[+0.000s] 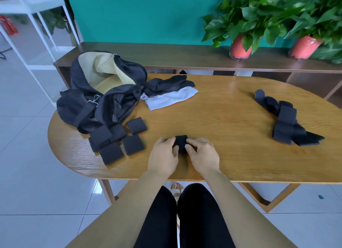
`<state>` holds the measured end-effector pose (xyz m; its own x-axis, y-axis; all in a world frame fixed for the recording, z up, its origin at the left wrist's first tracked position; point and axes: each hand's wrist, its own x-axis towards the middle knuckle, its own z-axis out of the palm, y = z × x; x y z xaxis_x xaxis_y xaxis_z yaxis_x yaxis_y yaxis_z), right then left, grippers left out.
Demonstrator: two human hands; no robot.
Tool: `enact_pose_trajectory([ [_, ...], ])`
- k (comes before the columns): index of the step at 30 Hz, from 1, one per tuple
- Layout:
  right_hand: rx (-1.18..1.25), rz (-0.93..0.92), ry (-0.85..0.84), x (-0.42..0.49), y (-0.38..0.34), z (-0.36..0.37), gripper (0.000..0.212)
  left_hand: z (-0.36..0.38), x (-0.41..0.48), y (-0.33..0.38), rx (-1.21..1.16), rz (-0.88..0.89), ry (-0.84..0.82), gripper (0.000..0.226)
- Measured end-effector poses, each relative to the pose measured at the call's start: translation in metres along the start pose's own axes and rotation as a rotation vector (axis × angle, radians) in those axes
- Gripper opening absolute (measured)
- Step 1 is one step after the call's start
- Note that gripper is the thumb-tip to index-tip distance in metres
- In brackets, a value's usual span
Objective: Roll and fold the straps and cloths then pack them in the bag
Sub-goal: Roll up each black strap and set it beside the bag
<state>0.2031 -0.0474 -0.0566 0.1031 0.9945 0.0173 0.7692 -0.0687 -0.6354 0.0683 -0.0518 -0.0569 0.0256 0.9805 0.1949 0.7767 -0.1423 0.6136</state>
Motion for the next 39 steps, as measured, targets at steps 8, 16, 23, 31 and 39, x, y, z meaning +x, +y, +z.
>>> enact_pose_trajectory([
  [8,0.041,0.056,-0.010,0.001,-0.012,0.012,0.032,-0.009,-0.002,0.001,-0.036,-0.073,-0.103,0.032],
  [16,0.585,0.117,0.037,0.006,-0.050,0.028,0.027,-0.043,-0.008,-0.008,-0.185,-0.100,0.038,0.033],
  [23,0.606,-0.051,0.015,0.028,-0.111,0.053,0.026,-0.089,0.009,-0.045,-0.095,-0.130,0.158,0.028],
  [31,0.404,-0.102,-0.029,0.057,-0.137,0.080,0.027,-0.098,0.036,-0.072,0.347,-0.231,0.096,0.016],
  [39,0.186,-0.149,-0.052,0.070,-0.128,0.095,0.030,-0.091,0.042,-0.075,0.501,-0.254,-0.006,0.028],
])
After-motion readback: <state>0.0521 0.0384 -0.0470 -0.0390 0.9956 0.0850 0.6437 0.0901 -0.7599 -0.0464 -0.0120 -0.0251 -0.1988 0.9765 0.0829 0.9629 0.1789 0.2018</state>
